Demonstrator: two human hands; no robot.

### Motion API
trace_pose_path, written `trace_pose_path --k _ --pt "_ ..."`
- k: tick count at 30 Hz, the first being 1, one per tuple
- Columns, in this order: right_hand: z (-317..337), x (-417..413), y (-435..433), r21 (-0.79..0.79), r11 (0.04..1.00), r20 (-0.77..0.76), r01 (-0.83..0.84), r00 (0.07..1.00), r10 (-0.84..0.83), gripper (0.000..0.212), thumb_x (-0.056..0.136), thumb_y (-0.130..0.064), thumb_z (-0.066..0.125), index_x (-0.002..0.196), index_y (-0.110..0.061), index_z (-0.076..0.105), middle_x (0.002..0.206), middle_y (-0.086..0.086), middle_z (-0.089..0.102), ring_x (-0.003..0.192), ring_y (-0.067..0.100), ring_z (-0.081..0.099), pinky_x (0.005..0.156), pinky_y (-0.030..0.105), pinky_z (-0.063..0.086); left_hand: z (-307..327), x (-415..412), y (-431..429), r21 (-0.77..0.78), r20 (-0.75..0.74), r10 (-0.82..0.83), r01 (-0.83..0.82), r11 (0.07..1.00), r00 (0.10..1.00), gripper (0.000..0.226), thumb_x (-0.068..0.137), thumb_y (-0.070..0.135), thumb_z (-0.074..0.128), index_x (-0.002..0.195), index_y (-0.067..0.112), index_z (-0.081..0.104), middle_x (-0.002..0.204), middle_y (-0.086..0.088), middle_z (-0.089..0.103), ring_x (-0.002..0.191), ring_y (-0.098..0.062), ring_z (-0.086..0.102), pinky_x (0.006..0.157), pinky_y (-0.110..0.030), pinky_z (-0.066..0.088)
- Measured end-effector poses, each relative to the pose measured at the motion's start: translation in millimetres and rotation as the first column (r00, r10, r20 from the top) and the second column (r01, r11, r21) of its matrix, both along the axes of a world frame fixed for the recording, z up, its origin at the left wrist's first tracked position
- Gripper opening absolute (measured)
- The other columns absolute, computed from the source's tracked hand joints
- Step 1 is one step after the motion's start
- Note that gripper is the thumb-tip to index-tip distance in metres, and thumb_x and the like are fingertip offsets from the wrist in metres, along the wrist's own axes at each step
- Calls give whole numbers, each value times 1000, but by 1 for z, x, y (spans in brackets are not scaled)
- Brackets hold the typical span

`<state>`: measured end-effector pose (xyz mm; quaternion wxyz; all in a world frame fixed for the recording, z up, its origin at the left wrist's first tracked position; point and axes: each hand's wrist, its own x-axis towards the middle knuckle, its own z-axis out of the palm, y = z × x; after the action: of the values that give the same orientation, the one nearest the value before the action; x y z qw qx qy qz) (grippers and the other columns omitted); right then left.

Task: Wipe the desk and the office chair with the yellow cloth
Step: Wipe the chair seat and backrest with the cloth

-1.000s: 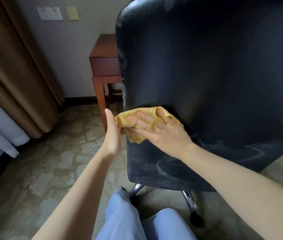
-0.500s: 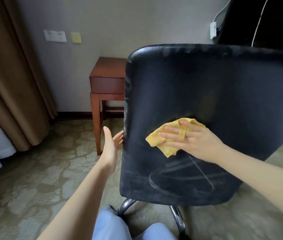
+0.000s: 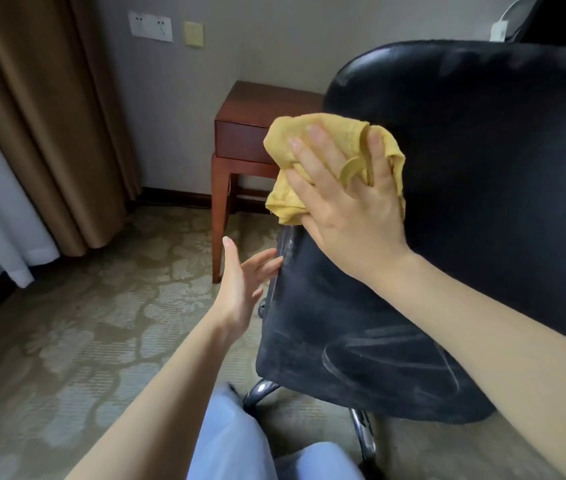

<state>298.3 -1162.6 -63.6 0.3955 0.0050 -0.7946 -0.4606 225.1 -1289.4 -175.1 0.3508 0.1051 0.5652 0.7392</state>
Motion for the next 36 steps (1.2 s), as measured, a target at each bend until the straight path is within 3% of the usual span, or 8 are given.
trace_pose_path --k 7,13,18,22,26,29,32,36 --pt "-84 -13 1 -59 998 315 12 949 7 34 87 -32 56 118 -19 64 141 7 49 133 22 43 110 42 27 -13 -10 -2 -85 -127 122 -133 987 984 81 91 66 -7 120 28 58 104 7 70 105 -7 59 102 -36 27" --pt "-126 -5 7 -163 987 471 5 879 74 60 90 -2 11 146 -10 32 155 6 22 140 21 30 112 31 26 -6 -6 -1 -109 -155 256 -274 956 954 73 97 58 1 113 23 63 115 2 65 116 -18 54 108 -41 30" --pt "-129 21 26 -142 986 543 -83 827 148 71 85 -6 50 148 -21 24 156 -4 17 140 12 29 112 32 26 4 4 -5 -138 -220 147 -180 974 964 69 98 55 4 133 19 51 133 3 51 125 -11 42 107 -33 24" --pt "-115 52 47 -161 981 549 -111 816 182 78 64 -13 78 135 -27 49 143 -8 44 129 8 45 103 32 40 16 7 0 -128 -231 23 -53 990 973 67 97 58 4 130 26 53 116 20 52 103 12 46 90 -12 32" --pt "-93 83 74 -65 991 501 -114 855 131 72 68 -1 58 136 -24 49 144 -6 43 128 14 46 105 41 34 26 20 10 -73 -188 -5 -9 997 982 56 98 53 5 105 30 55 78 32 58 62 24 55 51 4 39" --pt "-70 99 90 -3 996 444 -87 892 79 76 75 6 44 144 -24 35 150 -3 34 135 20 35 111 45 25 25 30 16 -52 -187 54 -65 997 981 51 99 53 5 100 36 53 72 36 56 62 25 53 62 5 38" --pt "-42 100 91 36 995 365 -96 928 76 65 86 1 49 145 -24 34 151 -1 32 136 23 31 108 47 23 22 34 18 -28 -162 101 -107 994 982 56 98 55 3 121 34 49 91 34 51 80 17 49 92 -16 25" --pt "-8 81 68 64 992 235 -111 967 93 53 92 -21 52 143 -27 39 150 0 34 136 24 29 110 49 19 21 32 17 20 -86 97 -95 995 992 69 98 53 1 140 19 44 126 14 48 113 1 39 97 -19 22"
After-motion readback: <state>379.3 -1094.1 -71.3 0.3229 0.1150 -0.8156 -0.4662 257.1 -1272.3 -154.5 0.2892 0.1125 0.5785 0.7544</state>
